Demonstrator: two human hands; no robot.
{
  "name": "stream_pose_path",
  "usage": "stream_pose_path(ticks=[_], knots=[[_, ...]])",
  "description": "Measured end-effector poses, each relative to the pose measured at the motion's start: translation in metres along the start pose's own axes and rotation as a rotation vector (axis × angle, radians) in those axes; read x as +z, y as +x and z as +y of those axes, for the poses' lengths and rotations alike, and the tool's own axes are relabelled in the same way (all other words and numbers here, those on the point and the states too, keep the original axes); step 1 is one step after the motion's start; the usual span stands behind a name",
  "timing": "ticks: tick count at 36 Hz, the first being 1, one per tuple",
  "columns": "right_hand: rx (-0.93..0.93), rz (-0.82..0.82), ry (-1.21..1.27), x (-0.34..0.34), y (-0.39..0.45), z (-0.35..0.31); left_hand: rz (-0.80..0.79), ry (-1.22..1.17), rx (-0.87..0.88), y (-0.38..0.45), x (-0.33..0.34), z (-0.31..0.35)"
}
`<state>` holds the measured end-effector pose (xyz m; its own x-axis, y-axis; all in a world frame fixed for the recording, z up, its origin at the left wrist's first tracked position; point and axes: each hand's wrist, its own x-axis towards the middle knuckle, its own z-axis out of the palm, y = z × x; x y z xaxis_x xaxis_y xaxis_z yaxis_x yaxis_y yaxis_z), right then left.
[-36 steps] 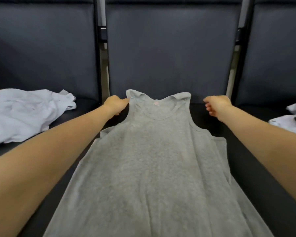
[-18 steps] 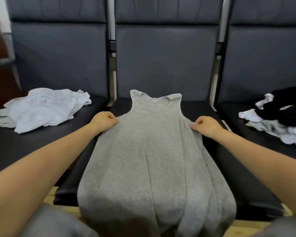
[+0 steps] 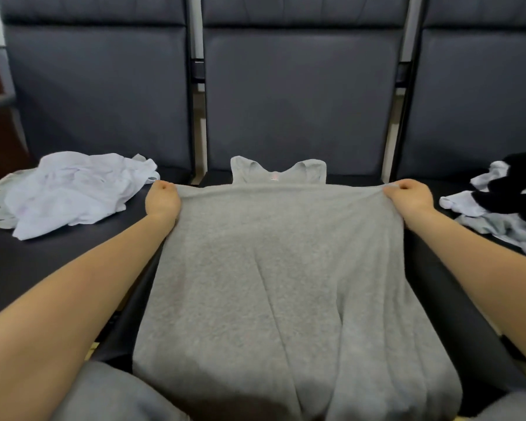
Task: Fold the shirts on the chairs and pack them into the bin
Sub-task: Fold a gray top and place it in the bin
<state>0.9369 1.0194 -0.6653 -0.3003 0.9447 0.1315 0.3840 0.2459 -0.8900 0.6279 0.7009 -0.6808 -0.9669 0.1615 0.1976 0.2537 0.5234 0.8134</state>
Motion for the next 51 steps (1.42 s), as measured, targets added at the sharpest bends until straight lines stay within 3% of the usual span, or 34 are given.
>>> stream_pose_path(ticks=[4,7,14,21,26,29,33,38,42,45,48,51], knots=[[-0.165,0.084,-0.260,-0.008,0.009,0.011,-0.022,0.274,0.245,-0.001,0.004,-0.007],[-0.169,0.027,-0.434,-0.003,0.010,0.024,-0.064,0.395,0.288,-0.003,0.011,-0.009],[-0.136,-0.124,-0.577,0.001,-0.009,0.007,-0.126,0.369,0.253,-0.022,0.008,0.000],[-0.002,-0.270,-0.476,-0.023,-0.052,-0.007,-0.244,0.304,0.170,-0.057,-0.024,-0.001],[0.141,-0.422,-0.444,-0.047,-0.084,-0.010,-0.282,0.329,0.209,-0.092,-0.045,-0.007],[0.161,-0.535,-0.559,-0.068,-0.115,-0.009,-0.349,0.334,0.182,-0.120,-0.064,-0.007],[0.055,-0.647,-0.785,-0.081,-0.155,-0.008,-0.453,0.325,0.135,-0.152,-0.085,-0.006],[-0.132,-0.523,-0.751,-0.083,-0.182,0.001,-0.478,0.288,0.138,-0.185,-0.092,-0.007],[0.006,-0.330,-0.235,-0.087,-0.191,0.003,-0.410,-0.259,-0.137,-0.186,-0.087,-0.009],[0.176,-0.120,0.095,-0.097,-0.178,0.006,-0.303,-0.186,-0.134,-0.178,-0.095,-0.007],[0.182,-0.073,-0.136,-0.113,-0.168,0.011,-0.224,0.089,-0.047,-0.170,-0.113,-0.013],[0.041,-0.136,-0.507,-0.135,-0.170,0.018,-0.268,0.317,0.066,-0.166,-0.124,-0.030]])
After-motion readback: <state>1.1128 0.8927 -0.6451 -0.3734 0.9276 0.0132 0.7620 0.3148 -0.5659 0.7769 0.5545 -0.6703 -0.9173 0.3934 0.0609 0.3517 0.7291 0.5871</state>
